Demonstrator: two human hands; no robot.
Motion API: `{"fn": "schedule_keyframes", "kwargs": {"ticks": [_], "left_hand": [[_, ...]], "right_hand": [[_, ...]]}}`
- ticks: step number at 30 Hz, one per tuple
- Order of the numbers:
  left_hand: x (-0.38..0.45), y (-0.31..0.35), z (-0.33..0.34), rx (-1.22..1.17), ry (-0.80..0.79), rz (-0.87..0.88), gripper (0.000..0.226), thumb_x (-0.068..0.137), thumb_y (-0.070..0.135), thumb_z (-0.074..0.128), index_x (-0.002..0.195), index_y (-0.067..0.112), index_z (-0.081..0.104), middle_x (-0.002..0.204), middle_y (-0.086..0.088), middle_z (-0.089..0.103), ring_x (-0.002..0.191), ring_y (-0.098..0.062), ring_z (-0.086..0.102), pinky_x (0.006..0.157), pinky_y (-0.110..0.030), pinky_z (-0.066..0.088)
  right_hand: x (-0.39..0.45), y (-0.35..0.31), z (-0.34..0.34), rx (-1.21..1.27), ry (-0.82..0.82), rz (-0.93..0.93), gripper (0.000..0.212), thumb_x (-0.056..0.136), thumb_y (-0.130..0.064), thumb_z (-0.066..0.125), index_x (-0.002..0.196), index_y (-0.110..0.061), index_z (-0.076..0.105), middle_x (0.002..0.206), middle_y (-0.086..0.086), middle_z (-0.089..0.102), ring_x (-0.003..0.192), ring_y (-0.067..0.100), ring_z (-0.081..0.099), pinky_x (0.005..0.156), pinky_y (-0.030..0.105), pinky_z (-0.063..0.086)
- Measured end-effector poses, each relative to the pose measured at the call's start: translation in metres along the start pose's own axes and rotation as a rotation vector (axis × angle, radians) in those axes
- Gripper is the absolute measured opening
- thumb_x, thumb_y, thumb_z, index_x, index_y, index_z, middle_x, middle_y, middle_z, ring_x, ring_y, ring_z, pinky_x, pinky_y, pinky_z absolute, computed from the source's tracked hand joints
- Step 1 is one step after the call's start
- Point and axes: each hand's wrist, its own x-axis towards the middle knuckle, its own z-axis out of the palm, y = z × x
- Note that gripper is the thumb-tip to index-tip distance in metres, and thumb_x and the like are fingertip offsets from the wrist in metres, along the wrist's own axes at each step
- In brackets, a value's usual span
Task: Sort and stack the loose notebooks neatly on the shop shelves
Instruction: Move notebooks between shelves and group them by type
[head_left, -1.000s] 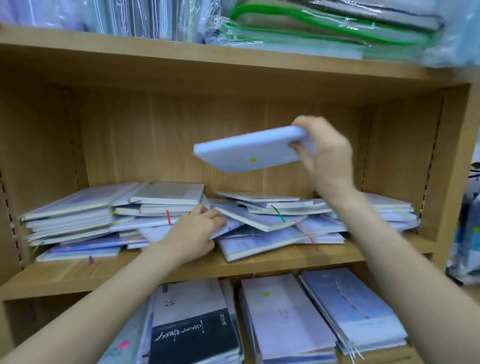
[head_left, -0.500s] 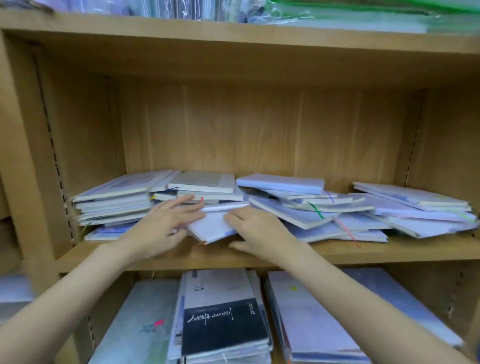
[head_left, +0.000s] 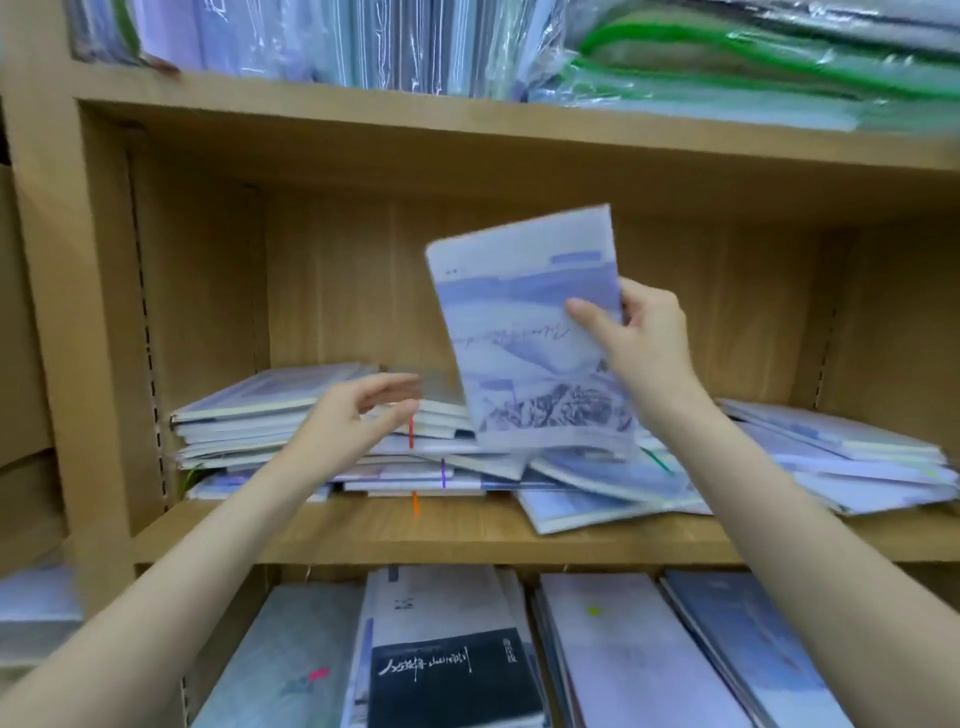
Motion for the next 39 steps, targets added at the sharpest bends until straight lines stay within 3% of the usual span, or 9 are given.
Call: {"fn": "schedule_keyframes", "kwargs": {"ticks": [4,8,11,14,18,22,27,31,39], "left_hand": [[-0.003,0.037,0.017,-0.143,-0.095,-0.036,0.048,0.074,0.042,0.064,0.120,0.036,0.050,0.120,0.013,0.060,0.109,0.005,0.055,0.088,-0.014,0.044],[-0.005,0.058,0.053,-0.339,-0.134,-0.065,0.025,0.089,0.015,0.060,0.113,0.019,0.055,0.104,0.003,0.068,0.082,-0.005,0.067,0.068,-0.017,0.053],[0.002,0.058,0.065,-0.418,-0.074,-0.167,0.012,0.091,0.007,0.056,0.103,0.010,0.056,0.088,-0.007,0.067,0.058,-0.006,0.064,0.052,-0.017,0.051],[0.021,0.054,0.061,-0.523,0.084,-0.275,0.006,0.092,0.003,0.054,0.096,0.008,0.054,0.075,-0.014,0.063,0.049,-0.007,0.062,0.051,-0.016,0.052],[0.042,0.032,0.047,0.072,0.187,-0.029,0.012,0.089,0.003,0.055,0.097,0.012,0.055,0.086,-0.004,0.065,0.078,-0.014,0.063,0.079,-0.028,0.052],[0.028,-0.019,0.034,0.804,0.030,0.092,0.039,0.087,0.031,0.061,0.122,0.016,0.053,0.120,-0.001,0.055,0.117,-0.023,0.046,0.097,-0.036,0.033],[0.006,-0.056,0.023,1.051,0.046,0.333,0.055,0.060,0.034,0.081,0.109,0.016,0.061,0.118,-0.007,0.062,0.111,-0.019,0.043,0.094,-0.038,0.023],[-0.003,-0.058,0.012,1.115,0.104,0.328,0.068,0.051,0.014,0.088,0.111,0.012,0.056,0.117,-0.012,0.062,0.108,-0.027,0.054,0.097,-0.042,0.026],[-0.022,-0.074,-0.012,1.109,0.307,0.353,0.072,0.058,0.014,0.086,0.120,0.010,0.050,0.114,-0.012,0.063,0.113,-0.022,0.043,0.100,-0.041,0.027]], "right_hand": [[0.022,-0.035,-0.032,0.343,0.112,0.070,0.011,0.084,-0.010,0.065,0.090,-0.020,0.066,0.091,-0.001,0.071,0.086,0.015,0.065,0.084,0.040,0.055],[0.004,-0.024,-0.042,0.569,0.120,0.289,0.015,0.090,0.001,0.055,0.101,-0.007,0.062,0.090,0.000,0.070,0.075,0.012,0.067,0.067,0.025,0.055],[-0.015,0.006,-0.051,0.461,0.056,0.451,0.024,0.090,0.001,0.055,0.112,-0.008,0.057,0.096,0.003,0.068,0.074,0.012,0.066,0.059,0.024,0.055],[-0.014,0.033,-0.054,0.419,0.079,0.634,0.015,0.087,0.007,0.054,0.095,-0.006,0.056,0.068,0.003,0.065,0.055,0.012,0.062,0.042,0.018,0.047],[0.018,0.077,-0.034,0.424,0.370,0.772,0.026,0.086,0.002,0.056,0.111,0.000,0.049,0.104,0.019,0.060,0.091,0.027,0.062,0.073,0.036,0.056],[0.017,0.093,-0.011,0.309,0.156,0.867,0.041,0.088,0.003,0.057,0.127,0.002,0.044,0.115,0.019,0.059,0.095,0.033,0.063,0.066,0.037,0.057],[-0.015,0.086,-0.016,-0.123,0.065,0.669,0.027,0.088,-0.006,0.059,0.113,-0.006,0.051,0.077,0.010,0.067,0.061,0.028,0.067,0.076,0.044,0.057],[-0.030,0.066,0.012,-0.122,-0.293,0.515,0.041,0.083,-0.016,0.069,0.118,-0.009,0.049,0.096,0.010,0.064,0.078,0.024,0.066,0.066,0.030,0.054],[-0.033,0.070,0.083,-0.475,-0.678,-0.004,0.063,0.084,-0.036,0.067,0.137,-0.018,0.039,0.138,0.003,0.039,0.129,0.019,0.036,0.102,0.026,0.030]]}}
